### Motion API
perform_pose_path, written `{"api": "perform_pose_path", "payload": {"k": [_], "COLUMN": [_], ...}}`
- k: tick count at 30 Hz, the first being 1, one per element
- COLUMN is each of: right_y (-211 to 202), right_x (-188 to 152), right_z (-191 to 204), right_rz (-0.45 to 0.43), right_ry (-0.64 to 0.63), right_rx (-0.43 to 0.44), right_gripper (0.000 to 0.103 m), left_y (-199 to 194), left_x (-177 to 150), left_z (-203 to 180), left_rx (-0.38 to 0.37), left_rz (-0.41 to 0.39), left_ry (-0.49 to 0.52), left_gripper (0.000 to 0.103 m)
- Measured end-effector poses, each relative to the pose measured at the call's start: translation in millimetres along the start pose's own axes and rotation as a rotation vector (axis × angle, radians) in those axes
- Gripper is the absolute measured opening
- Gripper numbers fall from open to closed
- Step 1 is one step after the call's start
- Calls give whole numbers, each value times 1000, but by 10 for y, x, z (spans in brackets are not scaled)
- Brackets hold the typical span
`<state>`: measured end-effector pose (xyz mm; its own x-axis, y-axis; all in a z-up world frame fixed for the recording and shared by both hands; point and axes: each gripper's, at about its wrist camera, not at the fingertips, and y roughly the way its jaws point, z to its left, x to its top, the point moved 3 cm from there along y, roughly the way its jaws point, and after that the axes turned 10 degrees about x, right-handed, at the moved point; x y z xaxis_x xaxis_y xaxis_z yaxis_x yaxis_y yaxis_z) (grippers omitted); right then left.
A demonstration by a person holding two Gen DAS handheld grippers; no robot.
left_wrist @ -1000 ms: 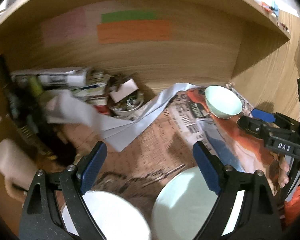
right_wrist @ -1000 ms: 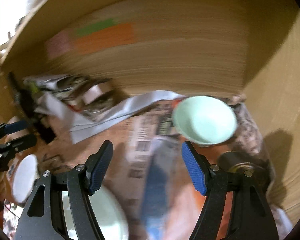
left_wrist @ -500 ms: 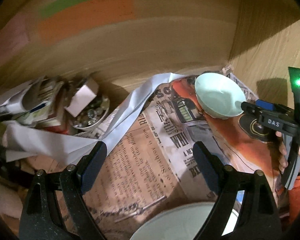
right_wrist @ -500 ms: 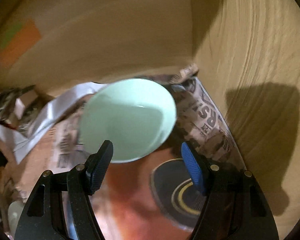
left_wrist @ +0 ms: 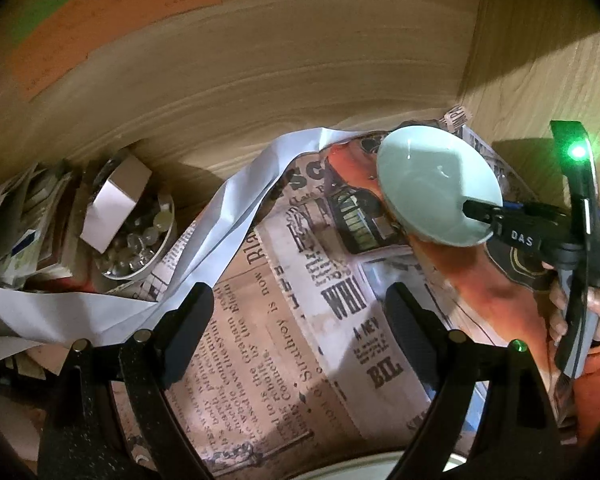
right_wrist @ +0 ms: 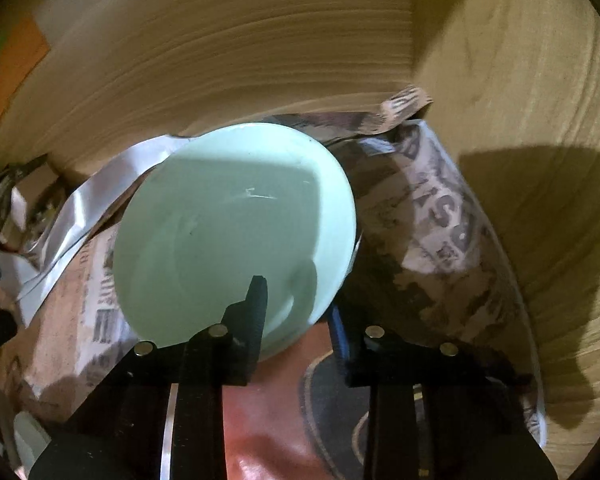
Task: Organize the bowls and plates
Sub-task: 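Grasp the mint green bowl rim with the left gripper and lift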
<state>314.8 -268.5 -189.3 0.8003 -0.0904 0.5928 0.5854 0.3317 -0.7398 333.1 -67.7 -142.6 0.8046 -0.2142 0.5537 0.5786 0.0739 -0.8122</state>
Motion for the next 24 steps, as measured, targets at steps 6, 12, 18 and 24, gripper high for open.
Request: {"api": "perform_pose_path", "payload": {"k": [6, 12, 18, 24], "right_y": [-33, -134, -197, -104], "right_x": [-180, -413, -434, -362], "right_z": [287, 516, 541, 488], "right_rz": [48, 96, 115, 87], "right_ry": [-110, -200, -180, -144], "right_rx": [66, 159, 183, 164], "right_gripper": [26, 26, 27, 42], "left_y": [104, 248, 397, 504], "left_x": [16, 14, 9, 16], "left_z": [-10, 20, 41, -46], "left_rx": [11, 47, 63, 54], "left_rz": [26, 60, 92, 117], "left_ry": [-2, -8, -8, 30], "left_gripper": [89, 89, 86, 70]}}
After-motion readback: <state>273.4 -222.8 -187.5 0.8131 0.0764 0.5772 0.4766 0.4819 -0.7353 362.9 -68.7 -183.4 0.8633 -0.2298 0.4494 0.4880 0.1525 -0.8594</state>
